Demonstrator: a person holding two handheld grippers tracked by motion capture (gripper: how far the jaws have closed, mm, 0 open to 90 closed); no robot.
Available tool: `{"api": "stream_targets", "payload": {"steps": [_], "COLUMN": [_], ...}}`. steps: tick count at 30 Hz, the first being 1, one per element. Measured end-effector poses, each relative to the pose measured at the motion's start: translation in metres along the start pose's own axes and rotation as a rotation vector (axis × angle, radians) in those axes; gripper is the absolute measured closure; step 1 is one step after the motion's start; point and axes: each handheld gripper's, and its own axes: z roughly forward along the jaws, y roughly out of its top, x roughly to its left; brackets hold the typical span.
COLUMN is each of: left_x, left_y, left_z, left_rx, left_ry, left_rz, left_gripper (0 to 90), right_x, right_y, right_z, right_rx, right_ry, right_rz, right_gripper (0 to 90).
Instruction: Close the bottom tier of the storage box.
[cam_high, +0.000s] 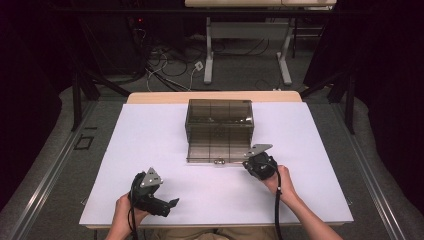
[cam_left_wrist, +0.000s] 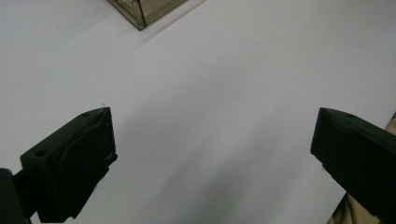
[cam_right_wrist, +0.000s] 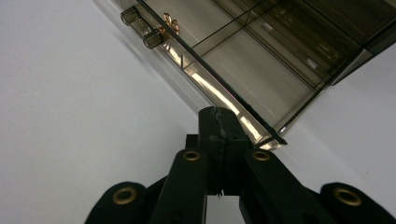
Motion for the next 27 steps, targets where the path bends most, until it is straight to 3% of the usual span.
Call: {"api": "stream_targets", "payload": {"steps": [10, 27], "left_x": [0.0, 0.001], "left_y": [0.0, 0.0], "left_z": [0.0, 0.001], "left_rx": [0.002, 0.007], "left_ry": [0.0, 0.0], "left_rz": [-0.001, 0.001], "left_gripper": [0.0, 0.0], "right_x": [0.003, 0.002], "right_y": [0.006, 0.008], "right_z": [0.01, 0.016], "right_rx": [0.008, 0.013], "right_ry": [-0.012, -0.013], "right_rz": [-0.005, 0.032], "right_gripper": [90.0, 90.0]}}
